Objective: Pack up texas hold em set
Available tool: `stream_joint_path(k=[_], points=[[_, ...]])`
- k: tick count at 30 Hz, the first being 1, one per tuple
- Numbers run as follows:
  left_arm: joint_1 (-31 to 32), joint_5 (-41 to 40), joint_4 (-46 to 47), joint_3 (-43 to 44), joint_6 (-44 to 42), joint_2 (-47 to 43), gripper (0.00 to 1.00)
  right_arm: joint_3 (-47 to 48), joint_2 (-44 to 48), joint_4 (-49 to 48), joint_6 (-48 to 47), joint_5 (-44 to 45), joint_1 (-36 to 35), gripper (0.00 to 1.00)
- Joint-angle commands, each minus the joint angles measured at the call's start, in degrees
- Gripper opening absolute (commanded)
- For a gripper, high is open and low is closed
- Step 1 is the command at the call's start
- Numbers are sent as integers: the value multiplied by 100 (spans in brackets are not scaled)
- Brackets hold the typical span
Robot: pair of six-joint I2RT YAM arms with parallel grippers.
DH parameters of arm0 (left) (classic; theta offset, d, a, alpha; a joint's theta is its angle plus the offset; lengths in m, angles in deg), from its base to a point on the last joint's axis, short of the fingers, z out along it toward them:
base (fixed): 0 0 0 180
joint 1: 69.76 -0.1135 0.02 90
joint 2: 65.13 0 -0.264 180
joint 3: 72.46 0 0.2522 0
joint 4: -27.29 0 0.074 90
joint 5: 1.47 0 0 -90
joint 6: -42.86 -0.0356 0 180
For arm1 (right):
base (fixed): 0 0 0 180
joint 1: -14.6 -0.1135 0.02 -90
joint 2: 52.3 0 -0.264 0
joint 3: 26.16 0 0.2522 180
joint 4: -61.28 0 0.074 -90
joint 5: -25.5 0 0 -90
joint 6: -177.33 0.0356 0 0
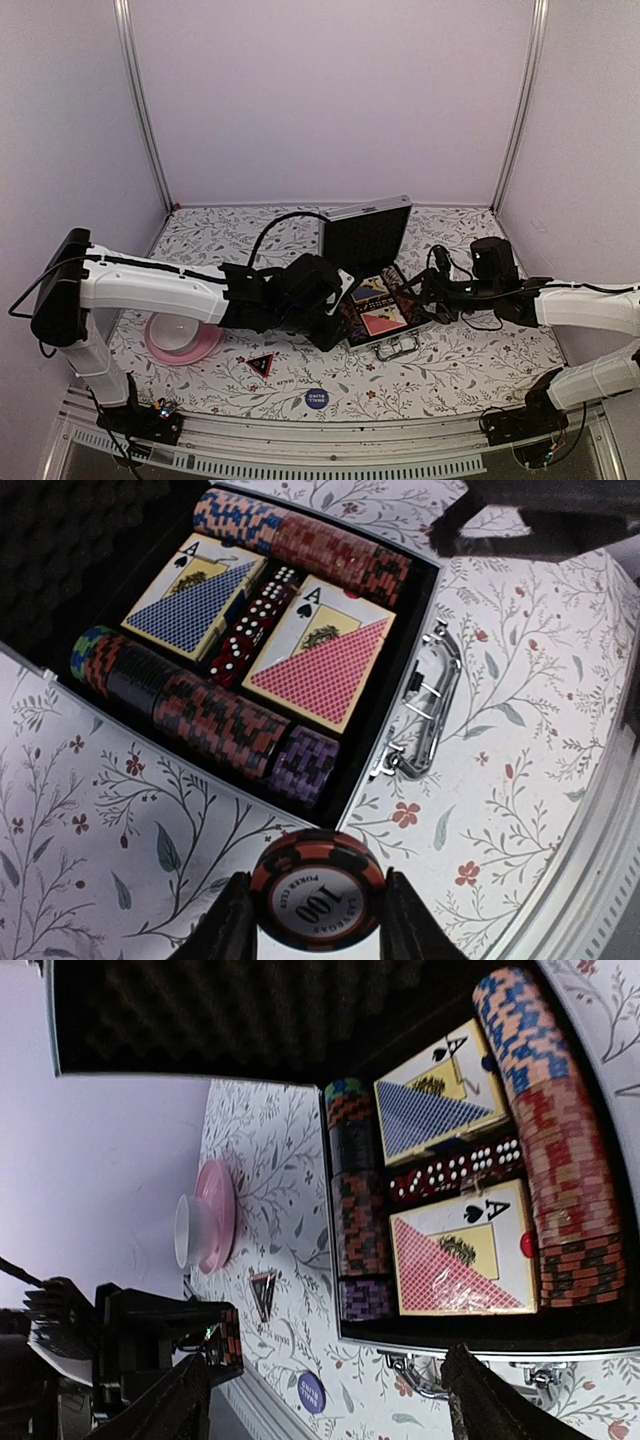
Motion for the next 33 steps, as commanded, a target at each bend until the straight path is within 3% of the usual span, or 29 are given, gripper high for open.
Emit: stream_joint_path(k=[1,14,21,33], points=[[-17,480,274,20,-504,-197,6,-213,-290,-846,461,-1191,-18,78],[15,949,-250,620,-827,96,6,138,-1236,-1682,949,-1768,-607,63],[23,1024,-277,722,-850,213,5,247,-1581,-2233,1240,-2049,-809,62],[28,1045,-276,724,-841,253,4,323,-1780,-2311,1253,-2161,-971,55]])
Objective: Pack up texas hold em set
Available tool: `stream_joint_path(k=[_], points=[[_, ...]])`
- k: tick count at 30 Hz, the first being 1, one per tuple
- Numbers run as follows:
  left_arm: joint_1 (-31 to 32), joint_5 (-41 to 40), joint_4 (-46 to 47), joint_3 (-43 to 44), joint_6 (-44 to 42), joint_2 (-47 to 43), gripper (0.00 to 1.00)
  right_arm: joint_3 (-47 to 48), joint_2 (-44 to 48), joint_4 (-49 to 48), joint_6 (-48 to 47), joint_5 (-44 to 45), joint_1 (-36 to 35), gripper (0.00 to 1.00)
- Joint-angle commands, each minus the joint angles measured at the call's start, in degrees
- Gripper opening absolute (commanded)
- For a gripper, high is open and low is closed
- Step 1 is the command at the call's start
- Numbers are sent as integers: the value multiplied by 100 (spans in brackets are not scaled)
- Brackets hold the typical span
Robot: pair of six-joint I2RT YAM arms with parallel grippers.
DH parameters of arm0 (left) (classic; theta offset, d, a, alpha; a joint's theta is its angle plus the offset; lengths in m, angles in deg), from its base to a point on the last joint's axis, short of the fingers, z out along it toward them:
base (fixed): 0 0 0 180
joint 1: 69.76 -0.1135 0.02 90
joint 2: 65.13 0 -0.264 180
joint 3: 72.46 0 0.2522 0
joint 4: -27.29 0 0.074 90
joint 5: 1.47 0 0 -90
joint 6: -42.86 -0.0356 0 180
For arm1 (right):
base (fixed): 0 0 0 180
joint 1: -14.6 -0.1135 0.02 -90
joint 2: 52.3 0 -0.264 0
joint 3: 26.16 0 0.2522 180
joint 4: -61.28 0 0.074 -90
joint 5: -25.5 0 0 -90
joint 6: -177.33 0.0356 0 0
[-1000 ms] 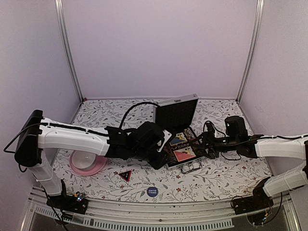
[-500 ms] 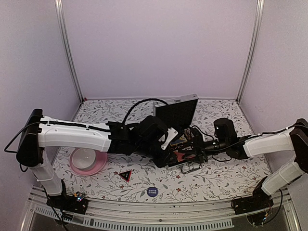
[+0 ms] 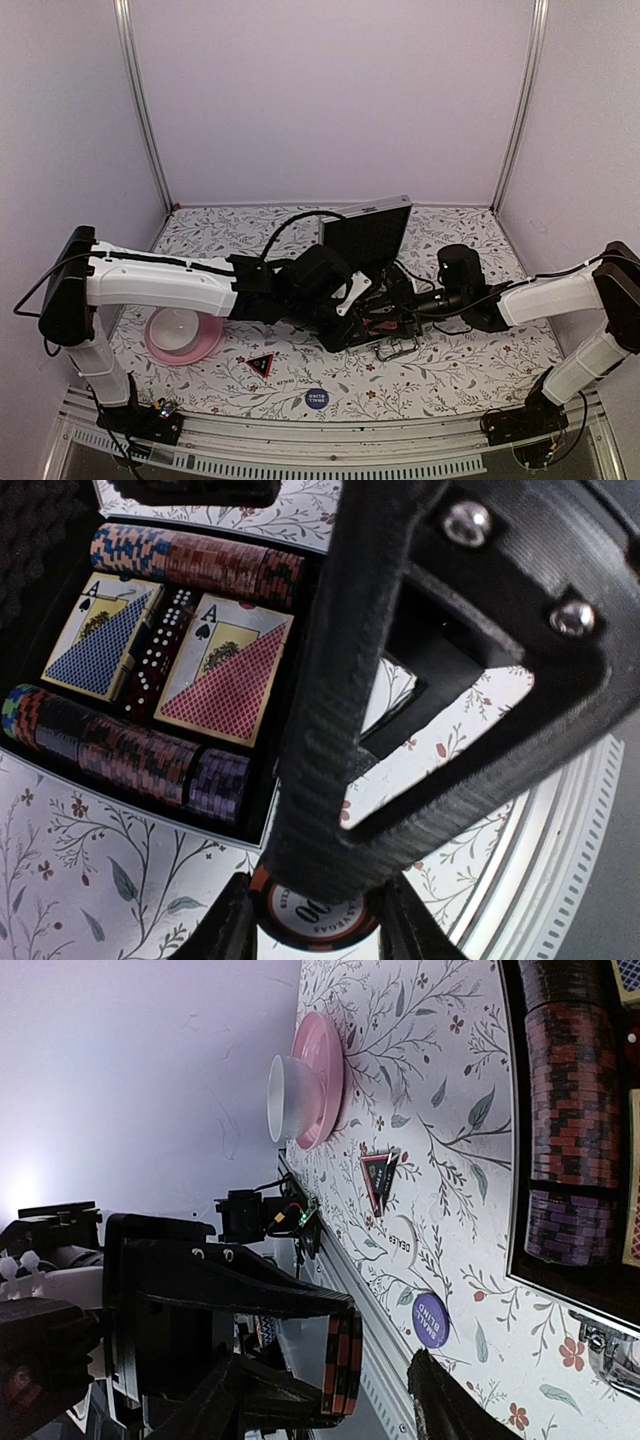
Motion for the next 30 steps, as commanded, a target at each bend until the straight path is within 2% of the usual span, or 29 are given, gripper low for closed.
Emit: stream_joint_path(k=[1,13,20,26,28,30], points=[[18,19,8,131,-85,32,4,160,-139,-157,19,-139,-99,53],[24,-12,60,108,-89,47,3,381,-398,-151,-131,-373,-231,27],[17,-21,69,116,-115,65,2,402,-488,-151,-137,-438,-266,20],[19,-98,63,104,-116,44,2,410,-486,-153,-162,-435,-275,4],[19,-121,64,77,-120,29,7,403,-463,-136,-185,-404,-278,3],[19,-155,68,21,-116,-7,26,390,-410,-89,-219,-331,-274,2]])
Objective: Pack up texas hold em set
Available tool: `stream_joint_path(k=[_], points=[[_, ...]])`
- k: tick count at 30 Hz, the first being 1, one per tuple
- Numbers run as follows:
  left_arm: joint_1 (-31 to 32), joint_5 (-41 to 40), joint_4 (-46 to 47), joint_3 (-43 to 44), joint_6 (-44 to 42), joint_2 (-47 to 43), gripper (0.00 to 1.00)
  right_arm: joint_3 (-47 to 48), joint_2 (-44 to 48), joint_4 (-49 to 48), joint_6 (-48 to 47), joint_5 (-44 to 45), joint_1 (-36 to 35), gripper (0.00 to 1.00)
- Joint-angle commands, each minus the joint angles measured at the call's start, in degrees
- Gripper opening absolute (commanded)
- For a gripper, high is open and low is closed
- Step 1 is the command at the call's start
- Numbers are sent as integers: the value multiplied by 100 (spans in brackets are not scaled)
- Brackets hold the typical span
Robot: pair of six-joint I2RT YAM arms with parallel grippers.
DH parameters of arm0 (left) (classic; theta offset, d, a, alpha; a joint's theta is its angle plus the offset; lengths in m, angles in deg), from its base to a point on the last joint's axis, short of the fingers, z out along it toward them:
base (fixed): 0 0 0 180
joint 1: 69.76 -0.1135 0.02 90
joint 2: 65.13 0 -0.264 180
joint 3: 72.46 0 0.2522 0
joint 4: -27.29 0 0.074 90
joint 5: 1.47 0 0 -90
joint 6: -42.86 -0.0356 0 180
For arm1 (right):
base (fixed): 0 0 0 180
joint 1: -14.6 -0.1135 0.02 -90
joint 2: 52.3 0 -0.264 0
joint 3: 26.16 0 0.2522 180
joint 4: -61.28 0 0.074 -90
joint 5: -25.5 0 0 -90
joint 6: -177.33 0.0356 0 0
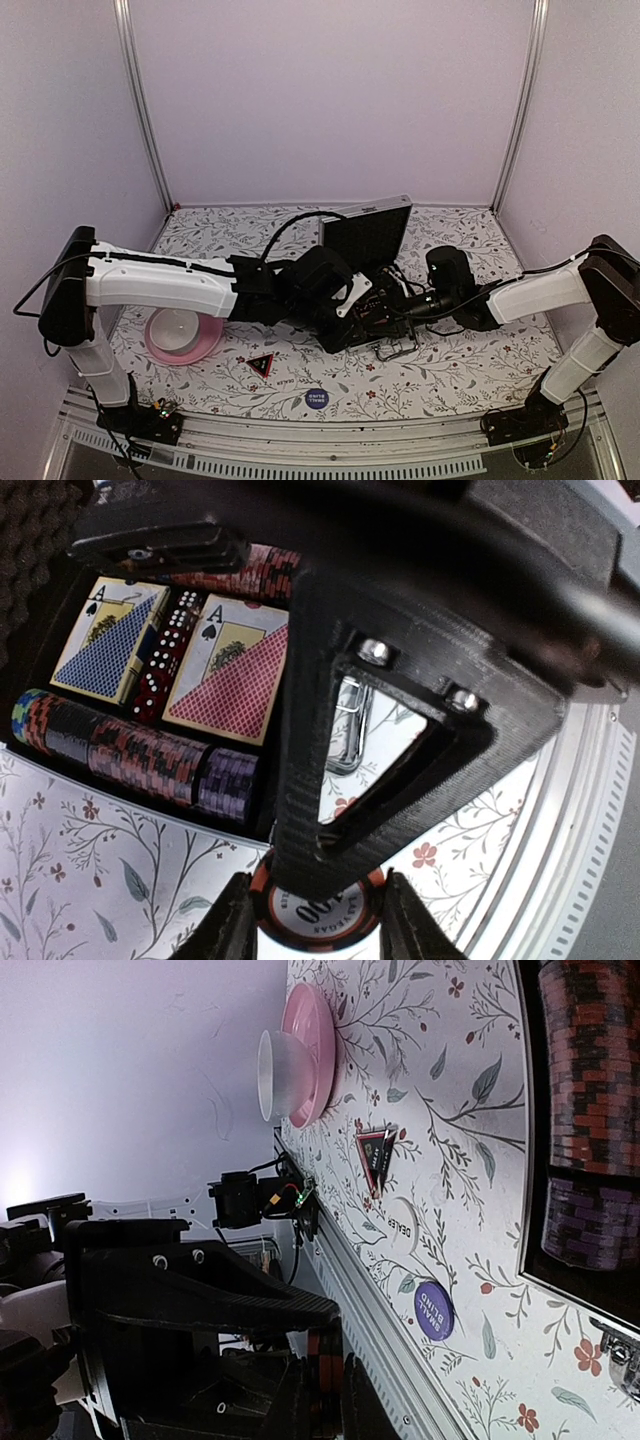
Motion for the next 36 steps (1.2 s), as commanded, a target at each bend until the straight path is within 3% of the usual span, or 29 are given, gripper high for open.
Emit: stream_joint_path(k=[1,6,8,14,22,29,32,36], points=[[-2,-108,115,-20,4,-53,37,136,100,-14,-287,-32,-81,2],[-21,-510,294,-310,-23,-381,87,348,519,1152,-773,690,-30,2],[-71,-706,391,-457,-83,-512,93,465,673,1738,-969,1002,36,2],[-548,-713,1160,-1357,-118,-1122,97,605,1288,3261,-1246,2123,383,2],[-2158,-477,2750,-3018,125,-2178,97,924,1657,4886,-825,3983,510,2],[-3428,-381,3861,-3959,212,-2518,97,1042,1860,5535,395,5138,515,2],[-3531,-761,4111,-4170,76,-2494,97,1167,1819,5930,987,5484,517,2],[-3531,-696,4858,-4732,-34,-2628,96,1392,1597,6423,1785,5679,517,2]])
